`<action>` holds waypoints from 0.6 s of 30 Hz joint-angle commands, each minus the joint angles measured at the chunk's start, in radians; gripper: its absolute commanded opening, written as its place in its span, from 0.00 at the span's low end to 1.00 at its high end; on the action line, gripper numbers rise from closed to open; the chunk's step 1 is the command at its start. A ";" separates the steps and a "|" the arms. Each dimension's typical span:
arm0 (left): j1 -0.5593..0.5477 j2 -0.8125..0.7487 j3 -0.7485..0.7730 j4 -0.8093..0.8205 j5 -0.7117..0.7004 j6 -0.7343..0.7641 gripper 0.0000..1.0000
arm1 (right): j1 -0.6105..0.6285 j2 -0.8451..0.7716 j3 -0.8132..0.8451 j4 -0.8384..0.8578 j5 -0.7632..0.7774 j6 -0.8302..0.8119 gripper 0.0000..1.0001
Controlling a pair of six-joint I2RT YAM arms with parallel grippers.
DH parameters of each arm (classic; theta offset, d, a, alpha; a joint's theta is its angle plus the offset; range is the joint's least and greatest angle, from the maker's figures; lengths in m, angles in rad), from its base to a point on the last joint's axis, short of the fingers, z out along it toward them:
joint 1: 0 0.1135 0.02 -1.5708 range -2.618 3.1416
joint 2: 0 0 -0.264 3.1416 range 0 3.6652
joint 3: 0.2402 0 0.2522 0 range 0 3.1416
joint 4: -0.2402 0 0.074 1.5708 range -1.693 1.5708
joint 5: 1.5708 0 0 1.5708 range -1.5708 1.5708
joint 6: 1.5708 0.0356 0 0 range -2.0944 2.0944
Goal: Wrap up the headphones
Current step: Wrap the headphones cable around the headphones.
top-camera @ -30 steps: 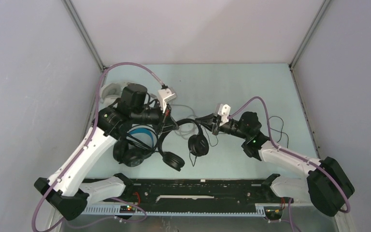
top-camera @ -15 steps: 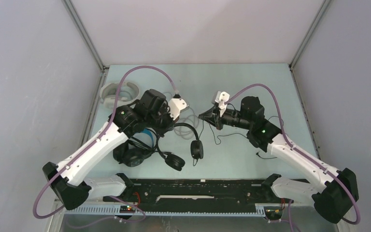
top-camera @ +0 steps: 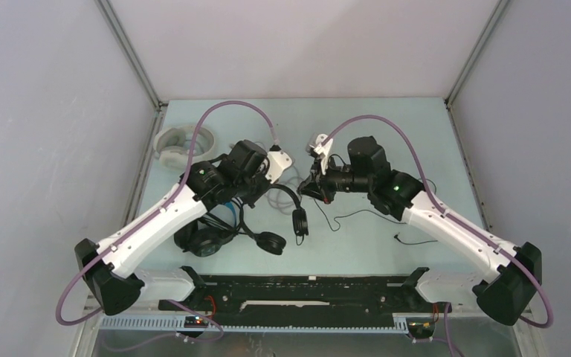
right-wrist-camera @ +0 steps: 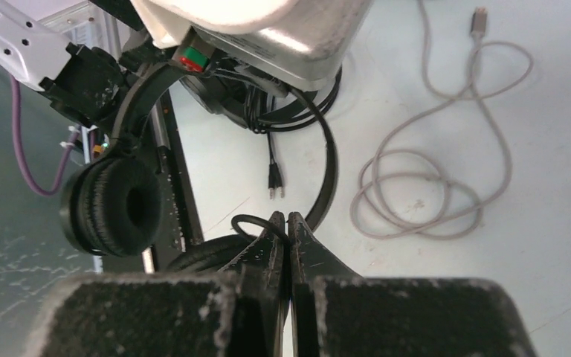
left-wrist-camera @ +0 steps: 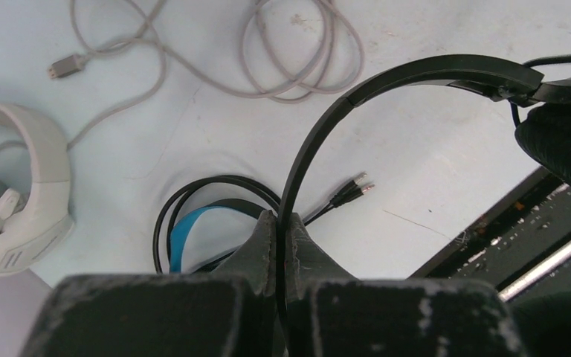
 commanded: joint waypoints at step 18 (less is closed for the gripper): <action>-0.004 0.061 0.098 0.082 -0.466 -0.315 0.00 | 0.078 0.115 0.174 -0.039 -0.094 0.542 0.01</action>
